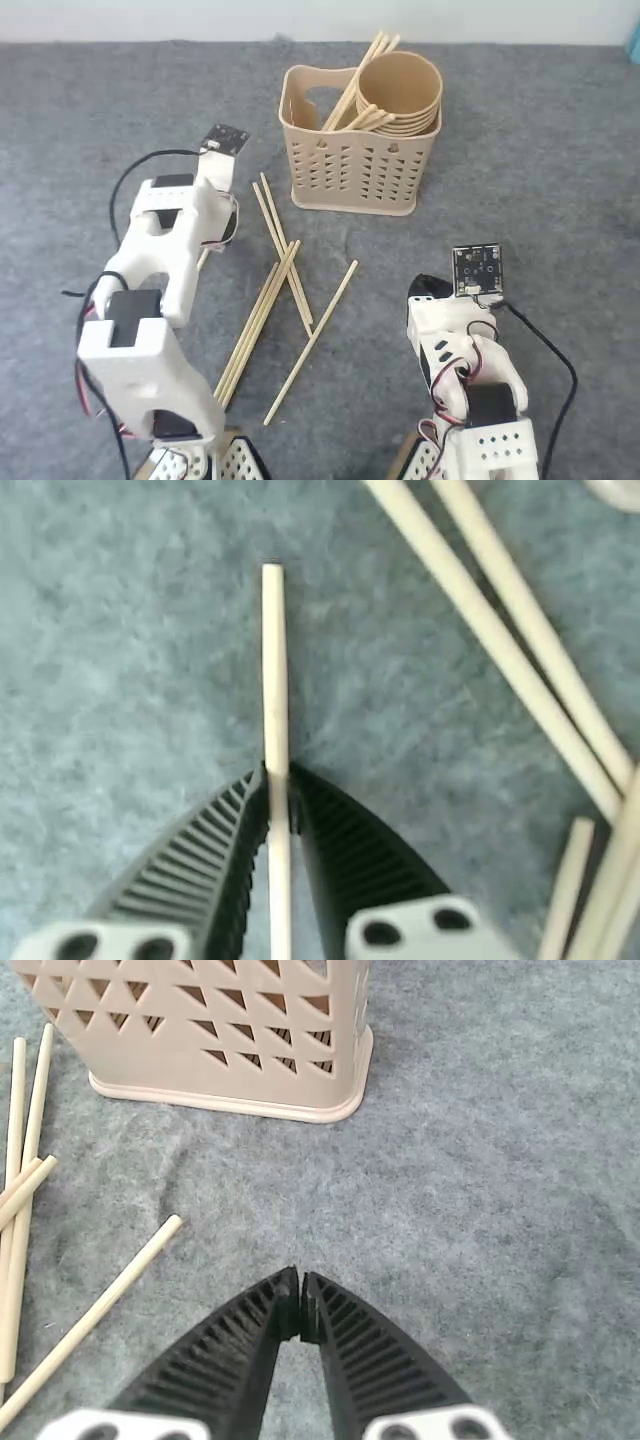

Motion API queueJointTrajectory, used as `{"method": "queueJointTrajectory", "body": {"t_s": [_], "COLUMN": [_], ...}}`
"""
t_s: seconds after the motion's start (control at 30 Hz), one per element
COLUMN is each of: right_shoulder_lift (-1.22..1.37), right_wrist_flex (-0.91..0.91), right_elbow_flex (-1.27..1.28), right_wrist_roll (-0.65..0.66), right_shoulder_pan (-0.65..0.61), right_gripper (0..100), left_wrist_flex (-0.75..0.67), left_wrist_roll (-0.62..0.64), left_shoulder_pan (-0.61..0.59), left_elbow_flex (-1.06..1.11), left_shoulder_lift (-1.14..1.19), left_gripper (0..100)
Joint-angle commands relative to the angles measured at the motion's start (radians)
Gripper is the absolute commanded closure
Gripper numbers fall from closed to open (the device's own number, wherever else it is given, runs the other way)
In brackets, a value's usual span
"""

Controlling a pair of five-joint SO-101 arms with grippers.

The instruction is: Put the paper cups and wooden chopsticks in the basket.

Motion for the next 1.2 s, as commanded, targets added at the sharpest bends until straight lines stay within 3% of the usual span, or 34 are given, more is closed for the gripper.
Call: {"method": "queueJointTrajectory", "body": {"t_s": [0.0,0.13,0.23,0.4,0.5,0.6,0.93,1.17], "right_shoulder_lift": [-0.033,-0.033,-0.035,-0.035,-0.035,-0.035,0.033,0.455], "right_wrist_flex": [0.008,0.010,0.053,0.163,0.166,0.159,0.110,-0.002], "right_elbow_flex": [0.015,0.015,0.000,-0.046,-0.048,-0.057,-0.143,-0.365], "right_wrist_roll": [0.011,0.009,0.009,0.005,-0.104,-0.178,-0.238,-0.282], "right_shoulder_pan": [-0.002,-0.002,-0.013,-0.085,-0.127,-0.174,-0.303,-0.321], "right_gripper": [97.9,97.9,97.9,97.9,98.0,98.0,98.0,97.6], "left_wrist_flex": [0.074,0.101,0.015,-0.387,-0.623,-0.758,-0.781,-0.902], "left_wrist_roll": [0.002,0.003,0.003,0.109,0.186,0.236,0.278,0.273], "left_shoulder_pan": [-0.008,-0.008,-0.002,0.003,0.002,-0.006,-0.006,-0.006], "left_elbow_flex": [-0.013,0.010,0.122,0.515,0.740,0.880,1.006,1.096], "left_shoulder_lift": [-0.072,-0.249,-0.420,-0.690,-0.825,-0.939,-1.108,-1.166], "left_gripper": [99,99,99,99,99,99,99,99]}}
